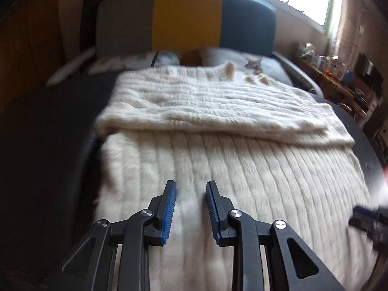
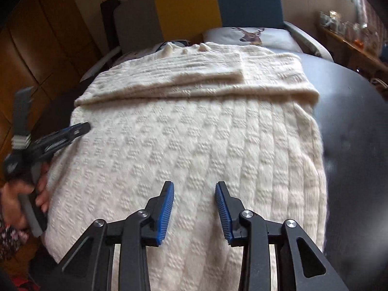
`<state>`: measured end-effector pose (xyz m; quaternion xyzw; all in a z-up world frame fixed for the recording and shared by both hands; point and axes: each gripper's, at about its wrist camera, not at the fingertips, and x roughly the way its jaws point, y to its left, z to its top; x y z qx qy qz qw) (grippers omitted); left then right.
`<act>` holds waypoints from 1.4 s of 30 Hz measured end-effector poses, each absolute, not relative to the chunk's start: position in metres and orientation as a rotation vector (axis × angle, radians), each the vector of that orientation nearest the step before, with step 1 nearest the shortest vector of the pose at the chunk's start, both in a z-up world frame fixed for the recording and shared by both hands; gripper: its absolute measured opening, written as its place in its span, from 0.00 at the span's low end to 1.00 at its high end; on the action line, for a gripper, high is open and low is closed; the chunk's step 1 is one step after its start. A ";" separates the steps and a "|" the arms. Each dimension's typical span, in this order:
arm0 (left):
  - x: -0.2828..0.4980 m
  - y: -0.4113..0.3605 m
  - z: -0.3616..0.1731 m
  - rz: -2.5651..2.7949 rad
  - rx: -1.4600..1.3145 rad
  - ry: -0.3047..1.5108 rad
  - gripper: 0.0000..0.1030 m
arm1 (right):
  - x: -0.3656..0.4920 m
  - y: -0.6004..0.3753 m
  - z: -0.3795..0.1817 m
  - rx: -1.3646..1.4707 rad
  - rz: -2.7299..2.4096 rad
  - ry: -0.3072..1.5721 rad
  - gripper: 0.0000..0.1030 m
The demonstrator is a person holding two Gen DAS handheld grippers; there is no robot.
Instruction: Fold clothes
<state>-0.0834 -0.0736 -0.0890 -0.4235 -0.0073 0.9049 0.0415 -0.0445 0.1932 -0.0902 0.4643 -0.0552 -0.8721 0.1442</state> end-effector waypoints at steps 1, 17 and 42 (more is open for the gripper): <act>-0.076 -0.075 -0.087 2.773 -1.302 0.006 0.25 | -0.040 0.198 -0.088 1.319 -2.508 -0.197 0.35; 0.050 -0.169 -0.080 2.629 -1.252 -0.139 0.28 | 0.053 0.312 -0.088 1.457 -2.553 -0.408 0.36; 0.087 -0.194 -0.102 2.362 -1.242 -0.585 0.43 | 0.076 0.278 -0.107 1.329 -2.364 -0.432 0.43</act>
